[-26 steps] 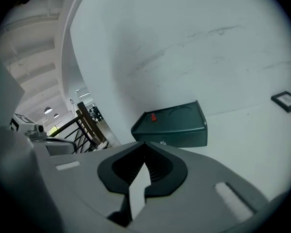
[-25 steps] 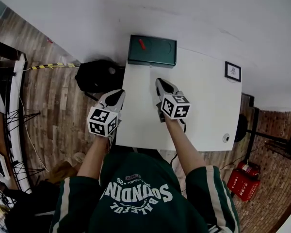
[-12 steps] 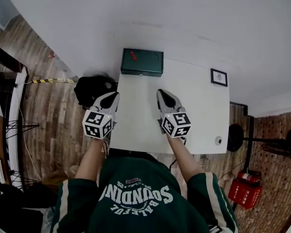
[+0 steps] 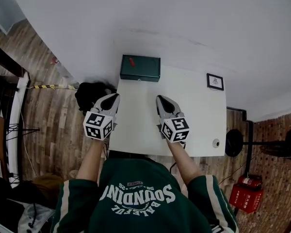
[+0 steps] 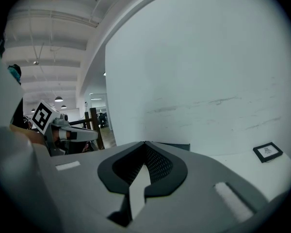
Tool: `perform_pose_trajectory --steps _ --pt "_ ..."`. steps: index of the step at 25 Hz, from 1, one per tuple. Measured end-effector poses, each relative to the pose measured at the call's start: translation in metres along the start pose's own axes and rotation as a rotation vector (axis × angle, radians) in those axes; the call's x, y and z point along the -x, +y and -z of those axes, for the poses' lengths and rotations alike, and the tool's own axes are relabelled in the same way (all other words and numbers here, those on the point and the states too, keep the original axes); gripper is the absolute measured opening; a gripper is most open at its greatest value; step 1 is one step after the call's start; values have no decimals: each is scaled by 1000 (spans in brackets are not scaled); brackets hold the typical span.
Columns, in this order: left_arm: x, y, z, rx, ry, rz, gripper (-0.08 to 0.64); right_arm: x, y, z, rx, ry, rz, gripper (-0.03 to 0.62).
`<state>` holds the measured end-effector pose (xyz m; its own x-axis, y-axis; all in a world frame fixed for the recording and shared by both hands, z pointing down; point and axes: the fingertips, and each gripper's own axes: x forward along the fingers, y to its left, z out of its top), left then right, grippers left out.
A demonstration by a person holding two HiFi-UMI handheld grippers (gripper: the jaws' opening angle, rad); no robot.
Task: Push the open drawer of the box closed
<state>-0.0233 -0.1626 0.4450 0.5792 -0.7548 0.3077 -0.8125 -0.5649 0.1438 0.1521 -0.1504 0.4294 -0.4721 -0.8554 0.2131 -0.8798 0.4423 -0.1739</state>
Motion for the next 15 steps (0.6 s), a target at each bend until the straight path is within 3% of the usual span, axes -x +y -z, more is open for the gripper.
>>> perform_pose_trajectory --steps 15 --pt "8 -8 6 -10 25 15 52 5 15 7 -14 8 -24 2"
